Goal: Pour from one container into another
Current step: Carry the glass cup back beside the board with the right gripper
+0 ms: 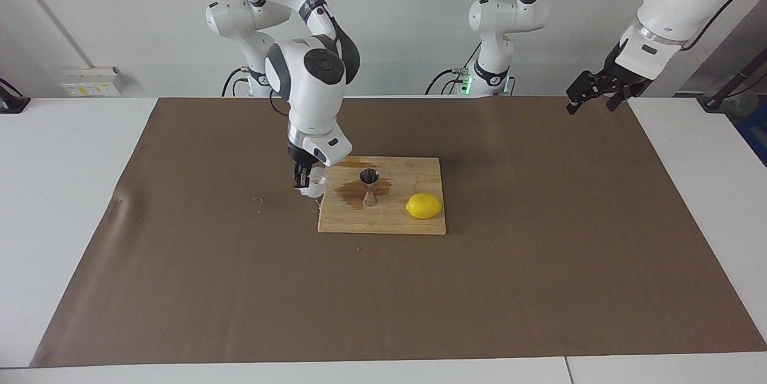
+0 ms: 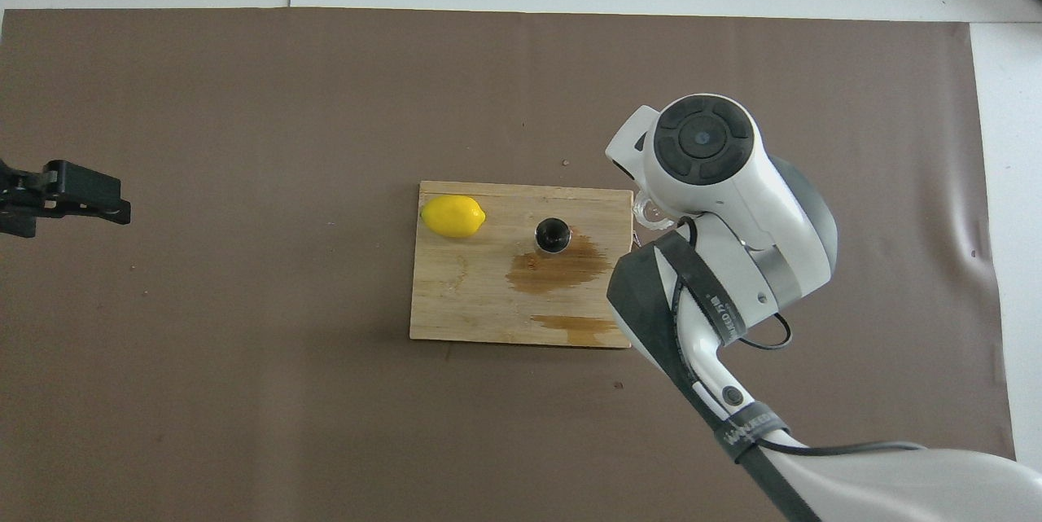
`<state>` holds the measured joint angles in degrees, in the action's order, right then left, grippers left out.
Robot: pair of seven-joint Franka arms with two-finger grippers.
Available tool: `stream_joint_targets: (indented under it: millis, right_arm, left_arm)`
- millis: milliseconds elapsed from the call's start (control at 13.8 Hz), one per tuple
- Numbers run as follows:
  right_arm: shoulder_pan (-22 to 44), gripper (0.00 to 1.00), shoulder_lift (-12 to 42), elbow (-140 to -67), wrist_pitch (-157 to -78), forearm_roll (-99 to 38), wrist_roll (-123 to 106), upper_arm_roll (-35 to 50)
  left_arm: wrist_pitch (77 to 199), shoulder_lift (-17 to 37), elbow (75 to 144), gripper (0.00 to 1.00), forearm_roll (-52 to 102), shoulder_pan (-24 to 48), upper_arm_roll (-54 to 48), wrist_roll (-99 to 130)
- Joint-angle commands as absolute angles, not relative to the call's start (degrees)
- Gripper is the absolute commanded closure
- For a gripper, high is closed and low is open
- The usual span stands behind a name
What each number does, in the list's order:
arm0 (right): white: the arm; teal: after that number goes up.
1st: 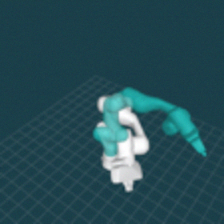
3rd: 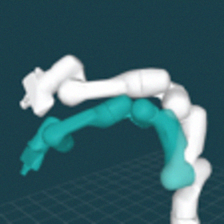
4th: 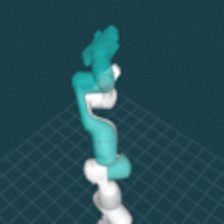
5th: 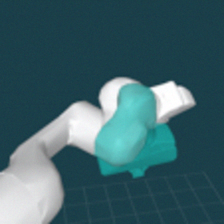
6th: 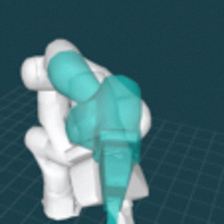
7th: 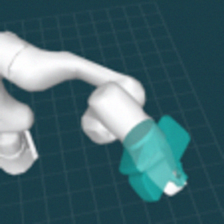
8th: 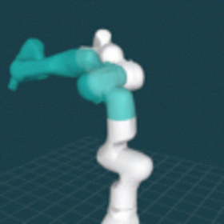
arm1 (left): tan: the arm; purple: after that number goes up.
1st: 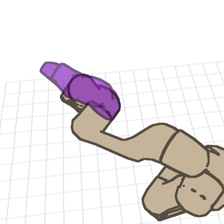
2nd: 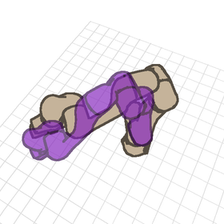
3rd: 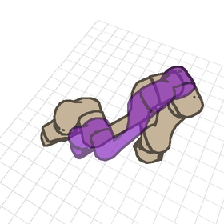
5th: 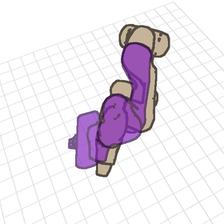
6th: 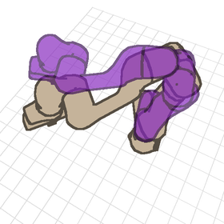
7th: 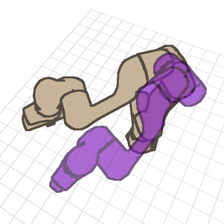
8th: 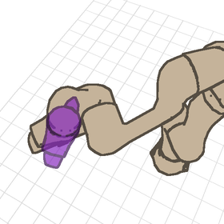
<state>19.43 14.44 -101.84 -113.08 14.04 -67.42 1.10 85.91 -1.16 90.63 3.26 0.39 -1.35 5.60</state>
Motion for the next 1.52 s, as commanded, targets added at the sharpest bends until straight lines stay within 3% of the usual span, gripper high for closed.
stream_joint_targets:
  millis: [0, 289, 650, 1156, 1228, 1301, 1445]
  right_arm:
    - [13.29, 1.0, 11.95, -107.3, -117.33, 7.05, -78.01, 1.85]
    - [4.06, 1.0, 11.52, -110.38, -119.96, -1.38, -94.18, 1.85]
    - [-2.18, 1.0, 10.11, -117.41, -126.28, -2.99, -102.19, 1.85]
    - [-5.97, 1.0, 7.91, -124.01, -129.55, -3.52, -104.24, 1.76]
    - [-6.06, 0.9, 7.82, -124.36, -129.55, -3.6, -104.41, 1.76]
    - [-6.06, 0.49, 7.47, -124.8, -129.64, -3.52, -104.41, 1.76]
    - [-6.5, 0.47, 7.38, -125.07, -129.64, -3.6, -104.33, 1.76]
  left_arm:
    - [85.43, -1.58, 91.05, 0.0, 3.96, -0.09, -1.49, 5.45]
    - [85.43, -1.58, 91.05, 0.0, 3.96, -0.09, -1.49, 5.45]
    - [85.43, -1.58, 91.05, 0.0, 3.96, -0.09, -1.49, 5.45]
    - [85.43, -1.58, 91.05, 0.0, 3.96, -0.09, -1.49, 5.45]
    - [85.43, -1.58, 91.05, 0.0, 3.96, -0.09, -1.49, 5.45]
    - [85.43, -1.67, 91.05, 0.0, 3.96, -0.09, -1.49, 5.45]
    - [85.43, -1.67, 91.05, 0.0, 3.96, -0.09, -1.49, 5.45]
